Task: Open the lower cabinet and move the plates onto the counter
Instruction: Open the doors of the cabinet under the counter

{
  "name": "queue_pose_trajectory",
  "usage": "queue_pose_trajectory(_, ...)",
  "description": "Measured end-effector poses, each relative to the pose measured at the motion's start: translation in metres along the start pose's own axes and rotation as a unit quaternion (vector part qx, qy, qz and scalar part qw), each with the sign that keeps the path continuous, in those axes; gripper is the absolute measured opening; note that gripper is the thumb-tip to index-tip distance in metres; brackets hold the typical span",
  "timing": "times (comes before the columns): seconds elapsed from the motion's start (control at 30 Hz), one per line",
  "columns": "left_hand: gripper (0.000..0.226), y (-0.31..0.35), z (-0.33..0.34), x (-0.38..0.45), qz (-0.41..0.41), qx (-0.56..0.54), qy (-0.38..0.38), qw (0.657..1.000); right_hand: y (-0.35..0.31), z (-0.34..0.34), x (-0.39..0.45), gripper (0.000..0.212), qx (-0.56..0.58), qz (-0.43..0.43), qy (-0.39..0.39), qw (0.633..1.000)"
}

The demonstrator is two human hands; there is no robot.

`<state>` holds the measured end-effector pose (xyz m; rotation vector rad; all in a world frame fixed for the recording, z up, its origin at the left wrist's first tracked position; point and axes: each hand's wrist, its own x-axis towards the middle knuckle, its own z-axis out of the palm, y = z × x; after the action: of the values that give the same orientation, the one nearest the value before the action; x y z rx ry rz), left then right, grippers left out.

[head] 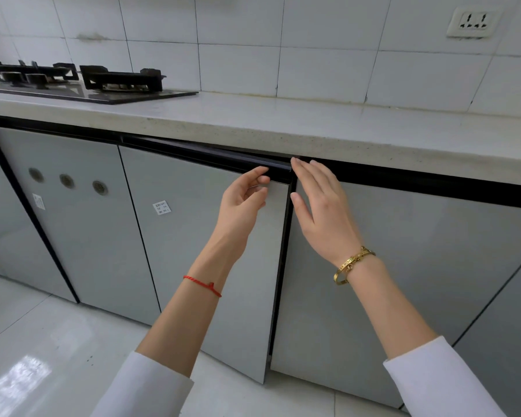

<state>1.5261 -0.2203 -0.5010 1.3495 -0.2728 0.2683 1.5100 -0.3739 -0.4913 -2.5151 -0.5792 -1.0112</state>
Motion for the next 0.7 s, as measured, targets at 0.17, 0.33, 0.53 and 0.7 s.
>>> queue_pose_trajectory(0.17, 0.038, 0.008, -0.015, -0.02, 0.026, 0.026, -0.015, 0.999, -0.015, -0.001, -0.012, 0.047, 0.104, 0.007, 0.019, 0.994)
queue_pose_trajectory(0.33, 0.044, 0.01, -0.021, -0.045, 0.087, 0.097, 0.01, 0.991, -0.033, -0.009, -0.025, 0.047, 0.153, 0.002, 0.006, 0.988)
queue_pose_trajectory(0.53, 0.069, -0.005, -0.023, -0.077, 0.222, 0.324, 0.097, 0.914, -0.058, -0.018, -0.035, 0.045, 0.185, -0.027, -0.003, 0.982)
queue_pose_trajectory(0.7, 0.093, -0.018, -0.032, -0.1, 0.229, 0.421, 0.137, 0.867, -0.079, -0.019, -0.044, 0.046, 0.195, -0.053, -0.003, 0.979)
